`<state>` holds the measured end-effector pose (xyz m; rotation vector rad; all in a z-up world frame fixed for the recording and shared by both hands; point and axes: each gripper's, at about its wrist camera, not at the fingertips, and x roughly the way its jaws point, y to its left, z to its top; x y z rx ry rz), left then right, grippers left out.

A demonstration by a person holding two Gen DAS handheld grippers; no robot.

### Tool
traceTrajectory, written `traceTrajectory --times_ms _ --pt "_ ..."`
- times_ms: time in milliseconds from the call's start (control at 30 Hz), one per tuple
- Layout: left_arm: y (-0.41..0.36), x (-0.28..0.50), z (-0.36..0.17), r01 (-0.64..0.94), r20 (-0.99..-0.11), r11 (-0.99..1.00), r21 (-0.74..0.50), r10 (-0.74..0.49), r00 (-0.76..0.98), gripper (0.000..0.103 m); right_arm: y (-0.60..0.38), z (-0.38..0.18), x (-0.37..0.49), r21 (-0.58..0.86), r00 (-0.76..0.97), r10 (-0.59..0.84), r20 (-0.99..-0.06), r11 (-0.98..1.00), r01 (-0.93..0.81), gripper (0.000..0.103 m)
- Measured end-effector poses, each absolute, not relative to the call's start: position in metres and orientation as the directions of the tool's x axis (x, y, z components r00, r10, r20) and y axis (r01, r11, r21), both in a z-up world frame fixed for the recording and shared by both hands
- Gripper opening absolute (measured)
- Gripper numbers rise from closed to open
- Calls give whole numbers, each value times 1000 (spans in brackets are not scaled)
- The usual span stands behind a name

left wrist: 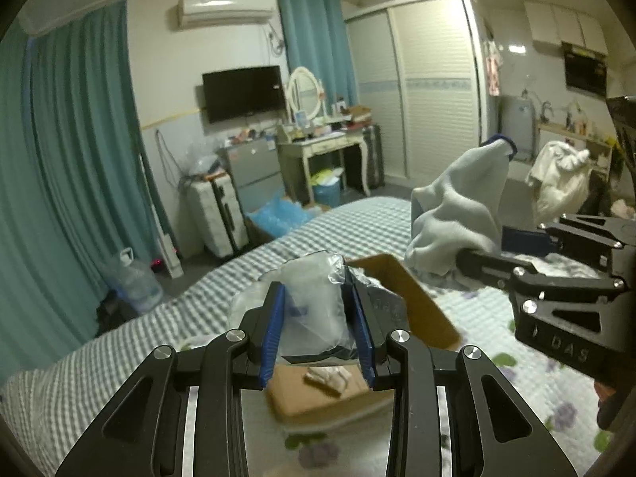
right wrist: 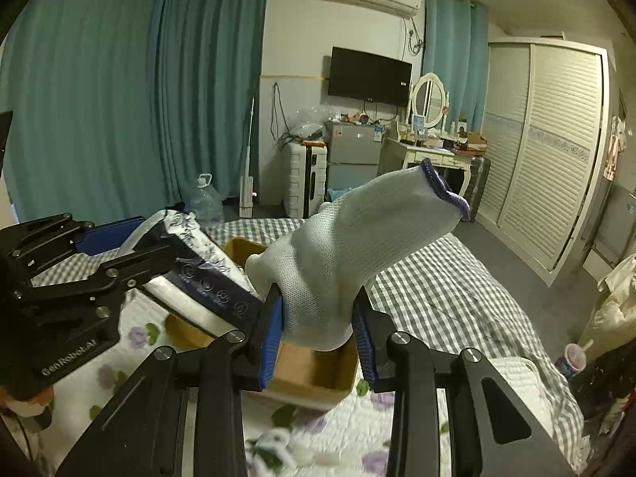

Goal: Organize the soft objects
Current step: 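Carry the sock into the box with the right tool while the left tool drops the floral tissue box in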

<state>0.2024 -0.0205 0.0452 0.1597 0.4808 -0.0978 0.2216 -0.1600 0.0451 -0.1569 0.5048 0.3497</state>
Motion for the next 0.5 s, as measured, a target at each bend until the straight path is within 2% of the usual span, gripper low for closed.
traceTrajectory --times_ms 333,467,500 --pt "-32 254 -23 117 -528 977 177 -6 849 34 -154 -25 307 -22 754 301 -584 922 -385 33" --pt "-34 253 -32 123 -549 976 180 -4 836 42 -155 -38 321 0 735 308 -604 922 -387 36" --pt "-36 250 -33 122 -557 976 182 0 831 43 -155 -40 320 3 732 308 -608 923 -386 40"
